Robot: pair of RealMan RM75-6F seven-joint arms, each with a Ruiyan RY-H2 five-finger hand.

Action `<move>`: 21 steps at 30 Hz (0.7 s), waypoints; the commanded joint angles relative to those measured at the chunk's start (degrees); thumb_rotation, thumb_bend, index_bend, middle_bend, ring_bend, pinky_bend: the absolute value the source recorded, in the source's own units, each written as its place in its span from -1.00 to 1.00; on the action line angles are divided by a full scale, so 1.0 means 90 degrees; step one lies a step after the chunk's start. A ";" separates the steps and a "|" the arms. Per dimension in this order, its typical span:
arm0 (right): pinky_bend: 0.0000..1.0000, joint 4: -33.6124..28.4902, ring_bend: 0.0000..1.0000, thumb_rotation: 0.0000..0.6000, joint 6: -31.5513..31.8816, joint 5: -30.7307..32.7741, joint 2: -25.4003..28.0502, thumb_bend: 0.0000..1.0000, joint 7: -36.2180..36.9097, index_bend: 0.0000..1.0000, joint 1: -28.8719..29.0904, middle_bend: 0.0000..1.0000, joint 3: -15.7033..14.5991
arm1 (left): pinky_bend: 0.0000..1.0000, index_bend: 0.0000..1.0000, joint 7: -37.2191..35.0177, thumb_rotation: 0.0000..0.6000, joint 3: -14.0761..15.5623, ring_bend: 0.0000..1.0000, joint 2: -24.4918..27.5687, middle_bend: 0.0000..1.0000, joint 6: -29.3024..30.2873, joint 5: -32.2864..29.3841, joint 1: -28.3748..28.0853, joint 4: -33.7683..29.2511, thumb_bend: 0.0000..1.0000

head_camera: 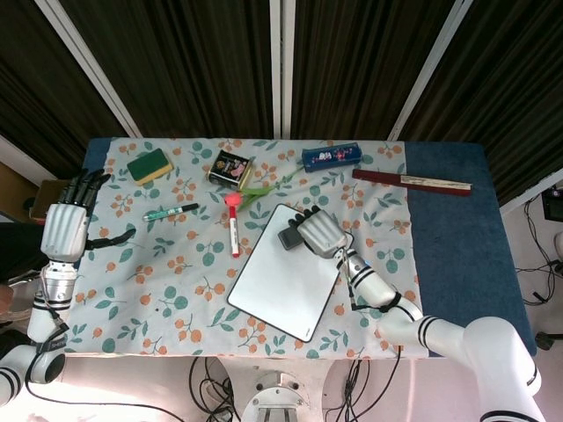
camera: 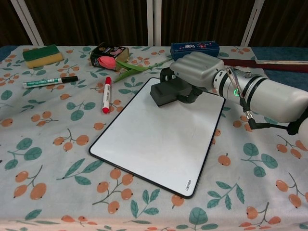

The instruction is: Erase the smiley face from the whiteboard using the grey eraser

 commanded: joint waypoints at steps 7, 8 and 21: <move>0.06 -0.0964 -0.02 1.00 -0.0161 0.0042 0.0577 -0.24 -0.0214 0.56 -0.0188 0.26 -0.0303 | -0.61 -0.74 0.0050 -0.07 0.0025 -0.89 -0.0101 -0.76 -0.0014 0.0026 -0.0029 -0.0041 -0.99; 0.06 -0.1032 -0.02 1.00 -0.0172 0.0044 0.0615 -0.24 -0.0224 0.56 -0.0196 0.26 -0.0319 | -0.61 -0.74 0.0055 -0.07 0.0025 -0.89 -0.0104 -0.76 -0.0012 0.0028 -0.0030 -0.0046 -0.99; 0.09 -0.2444 -0.01 1.00 -0.0222 -0.0041 0.1431 -0.24 -0.0432 0.59 -0.0387 0.28 -0.0686 | -0.61 -0.74 0.0090 -0.07 0.0061 -0.89 -0.0146 -0.76 0.0012 0.0036 0.0003 -0.0123 -0.99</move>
